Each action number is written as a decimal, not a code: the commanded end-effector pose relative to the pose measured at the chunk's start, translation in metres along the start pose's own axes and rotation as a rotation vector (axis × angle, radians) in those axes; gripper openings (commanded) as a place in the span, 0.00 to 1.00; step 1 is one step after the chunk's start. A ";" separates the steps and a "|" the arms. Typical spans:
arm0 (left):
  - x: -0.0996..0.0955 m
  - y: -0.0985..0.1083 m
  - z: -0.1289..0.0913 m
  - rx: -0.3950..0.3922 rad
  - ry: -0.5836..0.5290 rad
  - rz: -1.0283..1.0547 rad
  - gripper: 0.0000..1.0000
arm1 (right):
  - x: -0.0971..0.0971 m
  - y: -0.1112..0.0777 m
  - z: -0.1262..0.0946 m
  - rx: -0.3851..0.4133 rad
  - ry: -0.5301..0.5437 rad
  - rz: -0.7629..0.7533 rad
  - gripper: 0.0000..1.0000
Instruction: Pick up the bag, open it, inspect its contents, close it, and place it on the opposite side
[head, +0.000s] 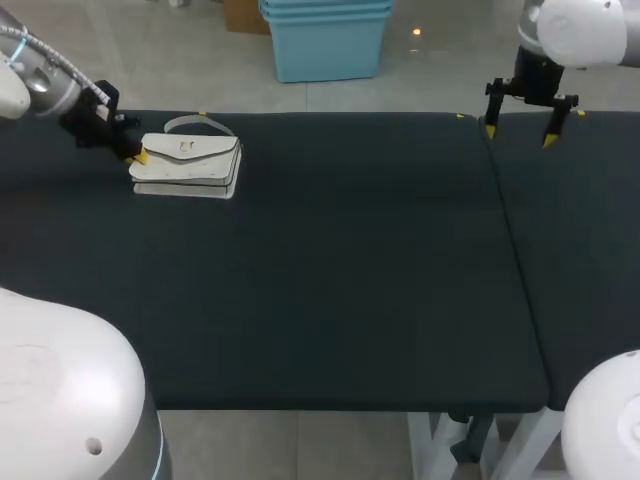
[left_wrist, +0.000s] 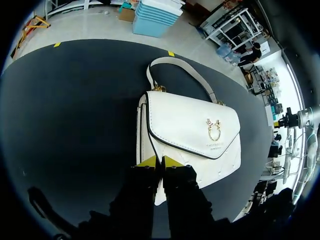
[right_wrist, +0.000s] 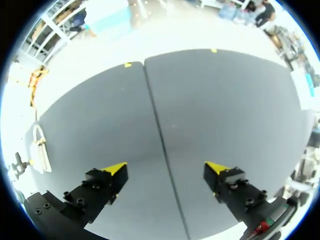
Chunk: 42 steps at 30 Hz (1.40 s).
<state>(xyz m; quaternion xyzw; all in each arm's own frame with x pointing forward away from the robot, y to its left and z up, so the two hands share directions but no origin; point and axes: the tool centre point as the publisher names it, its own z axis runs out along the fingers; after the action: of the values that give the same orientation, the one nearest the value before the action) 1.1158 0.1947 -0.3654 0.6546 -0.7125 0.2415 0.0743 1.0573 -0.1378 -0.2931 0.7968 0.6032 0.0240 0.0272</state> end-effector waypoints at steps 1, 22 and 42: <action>-0.021 -0.017 -0.002 -0.056 0.004 0.000 0.00 | -0.005 0.001 -0.002 -0.005 -0.006 0.006 1.00; -0.126 -0.046 -0.055 -0.042 -0.073 -0.034 0.00 | -0.012 0.006 -0.004 0.008 -0.006 0.034 1.00; -0.142 -0.059 -0.058 -0.022 -0.122 -0.001 1.00 | -0.012 0.006 -0.004 0.008 -0.006 0.034 1.00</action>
<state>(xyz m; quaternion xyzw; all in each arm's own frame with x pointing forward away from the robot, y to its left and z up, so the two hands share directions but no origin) 1.1785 0.3523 -0.3646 0.6661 -0.7142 0.2122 0.0349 1.0590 -0.1513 -0.2892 0.8064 0.5904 0.0219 0.0248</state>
